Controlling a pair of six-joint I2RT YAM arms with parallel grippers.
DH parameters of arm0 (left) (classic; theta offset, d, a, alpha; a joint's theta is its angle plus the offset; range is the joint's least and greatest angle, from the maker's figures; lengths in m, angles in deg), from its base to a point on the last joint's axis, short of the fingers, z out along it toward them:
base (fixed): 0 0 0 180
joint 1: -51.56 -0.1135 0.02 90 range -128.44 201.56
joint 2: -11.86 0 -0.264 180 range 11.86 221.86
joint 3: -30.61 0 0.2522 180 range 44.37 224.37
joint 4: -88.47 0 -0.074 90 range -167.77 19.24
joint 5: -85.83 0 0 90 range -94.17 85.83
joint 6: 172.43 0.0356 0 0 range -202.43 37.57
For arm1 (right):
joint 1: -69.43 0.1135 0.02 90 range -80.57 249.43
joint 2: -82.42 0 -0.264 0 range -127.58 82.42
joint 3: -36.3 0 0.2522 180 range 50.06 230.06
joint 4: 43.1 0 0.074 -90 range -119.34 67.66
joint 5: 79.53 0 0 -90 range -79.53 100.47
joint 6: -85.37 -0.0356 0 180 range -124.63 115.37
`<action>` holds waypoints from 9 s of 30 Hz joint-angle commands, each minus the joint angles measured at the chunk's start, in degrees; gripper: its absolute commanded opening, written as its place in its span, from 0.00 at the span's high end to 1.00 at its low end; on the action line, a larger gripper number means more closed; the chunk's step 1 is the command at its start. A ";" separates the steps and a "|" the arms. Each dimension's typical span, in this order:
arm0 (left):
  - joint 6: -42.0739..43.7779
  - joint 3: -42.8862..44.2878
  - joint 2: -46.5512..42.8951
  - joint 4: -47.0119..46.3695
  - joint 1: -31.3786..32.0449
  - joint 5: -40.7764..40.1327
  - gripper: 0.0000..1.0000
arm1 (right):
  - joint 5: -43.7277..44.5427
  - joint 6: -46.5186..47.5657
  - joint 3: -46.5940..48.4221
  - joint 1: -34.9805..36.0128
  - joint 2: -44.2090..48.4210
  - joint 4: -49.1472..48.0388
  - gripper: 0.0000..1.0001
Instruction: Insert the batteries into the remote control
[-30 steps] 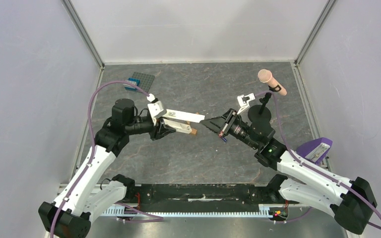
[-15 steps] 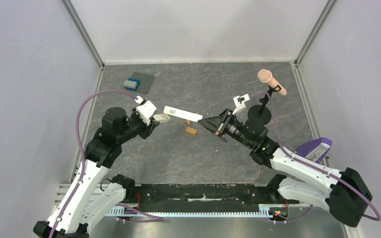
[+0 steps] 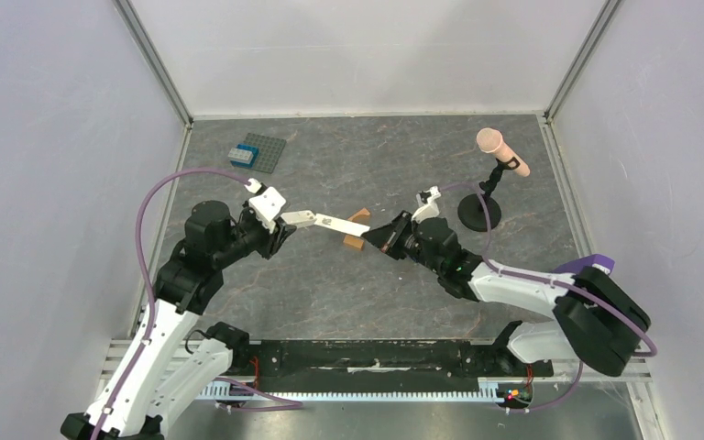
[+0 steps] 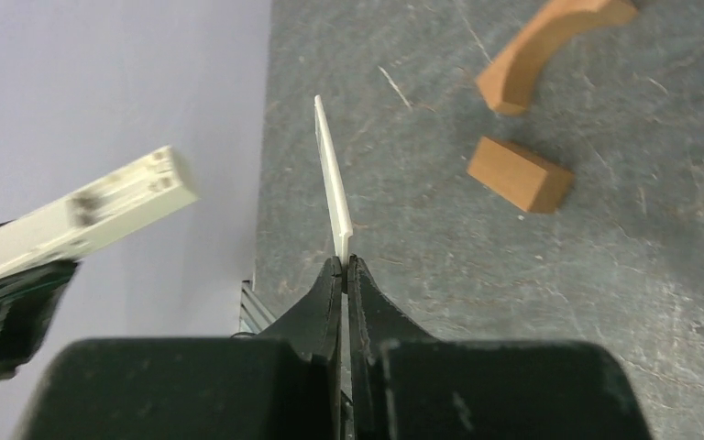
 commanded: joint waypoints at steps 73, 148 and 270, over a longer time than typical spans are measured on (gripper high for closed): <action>-2.76 2.89 -1.36 -7.83 0.18 64.55 0.98 | -56.40 1.74 9.64 7.24 0.39 -28.33 0.28; -87.34 -8.78 -4.45 -36.54 1.62 0.17 0.23 | -12.52 17.37 9.44 8.43 10.33 -9.05 0.96; -59.57 -14.58 4.94 -30.51 7.14 -2.93 0.98 | 8.86 51.84 22.28 -10.07 -19.45 39.35 0.92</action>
